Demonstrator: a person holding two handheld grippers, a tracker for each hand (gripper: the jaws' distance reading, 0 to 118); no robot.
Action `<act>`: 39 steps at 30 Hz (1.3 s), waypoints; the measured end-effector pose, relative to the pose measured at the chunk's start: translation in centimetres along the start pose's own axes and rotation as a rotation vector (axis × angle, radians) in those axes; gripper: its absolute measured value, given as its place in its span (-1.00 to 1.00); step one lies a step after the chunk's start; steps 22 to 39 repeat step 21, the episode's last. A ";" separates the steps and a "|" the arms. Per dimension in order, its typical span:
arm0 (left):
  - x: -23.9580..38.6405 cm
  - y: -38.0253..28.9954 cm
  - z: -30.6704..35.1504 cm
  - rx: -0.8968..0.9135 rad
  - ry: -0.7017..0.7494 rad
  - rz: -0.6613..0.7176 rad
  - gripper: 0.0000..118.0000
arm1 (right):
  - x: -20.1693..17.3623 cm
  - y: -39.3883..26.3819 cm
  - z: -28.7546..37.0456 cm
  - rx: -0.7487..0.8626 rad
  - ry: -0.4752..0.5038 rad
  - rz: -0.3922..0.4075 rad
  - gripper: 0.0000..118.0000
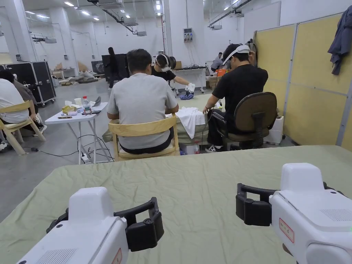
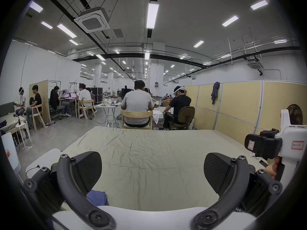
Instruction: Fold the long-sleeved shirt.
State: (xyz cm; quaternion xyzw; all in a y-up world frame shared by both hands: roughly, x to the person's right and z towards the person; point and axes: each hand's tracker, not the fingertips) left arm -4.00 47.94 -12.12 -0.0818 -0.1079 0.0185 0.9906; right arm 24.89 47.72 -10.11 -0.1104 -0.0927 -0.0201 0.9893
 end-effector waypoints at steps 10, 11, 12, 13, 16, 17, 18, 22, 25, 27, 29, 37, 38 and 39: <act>0.0 -0.3 -0.1 -0.010 -0.001 0.000 1.00 | 0.2 -0.4 -0.4 -0.020 -0.005 -0.011 1.00; 0.1 -0.4 -0.2 -0.011 -0.002 0.000 1.00 | 0.2 -0.4 -0.4 -0.019 -0.009 -0.007 1.00; 0.1 -0.4 -0.2 -0.013 -0.003 0.000 1.00 | 0.1 -0.4 -0.4 -0.017 -0.010 -0.003 1.00; 0.1 -0.4 -0.2 -0.013 -0.004 0.000 1.00 | 0.1 -0.5 -0.3 -0.013 -0.010 0.002 1.00; 0.1 -0.5 -0.2 -0.014 -0.006 0.001 1.00 | -0.1 -0.4 -0.1 -0.004 -0.030 0.011 1.00; 0.2 -0.5 -0.2 -0.015 -0.007 0.002 1.00 | -0.1 -0.4 -0.2 -0.004 -0.027 0.012 1.00; 0.2 -0.5 -0.2 -0.015 -0.008 0.003 1.00 | 0.0 -0.4 -0.1 0.000 -0.018 0.011 1.00; 0.3 -0.5 -0.2 -0.016 -0.010 0.003 1.00 | 0.0 -0.4 0.0 -0.009 0.004 0.010 1.00; 0.3 -0.5 -0.2 -0.016 -0.010 0.003 1.00 | 0.0 -0.4 0.0 -0.009 0.004 0.010 1.00; 0.3 -0.5 -0.2 -0.016 -0.010 0.003 1.00 | 0.0 -0.4 0.0 -0.009 0.004 0.010 1.00; 0.3 -0.5 -0.2 -0.016 -0.010 0.003 1.00 | 0.0 -0.4 0.0 -0.009 0.004 0.010 1.00; 0.3 -0.5 -0.2 -0.016 -0.010 0.003 1.00 | 0.0 -0.4 0.0 -0.009 0.004 0.010 1.00; 0.3 -0.5 -0.2 -0.016 -0.010 0.003 1.00 | 0.0 -0.4 0.0 -0.009 0.004 0.010 1.00; 0.3 -0.5 -0.2 -0.016 -0.010 0.003 1.00 | 0.0 -0.4 0.0 -0.009 0.004 0.010 1.00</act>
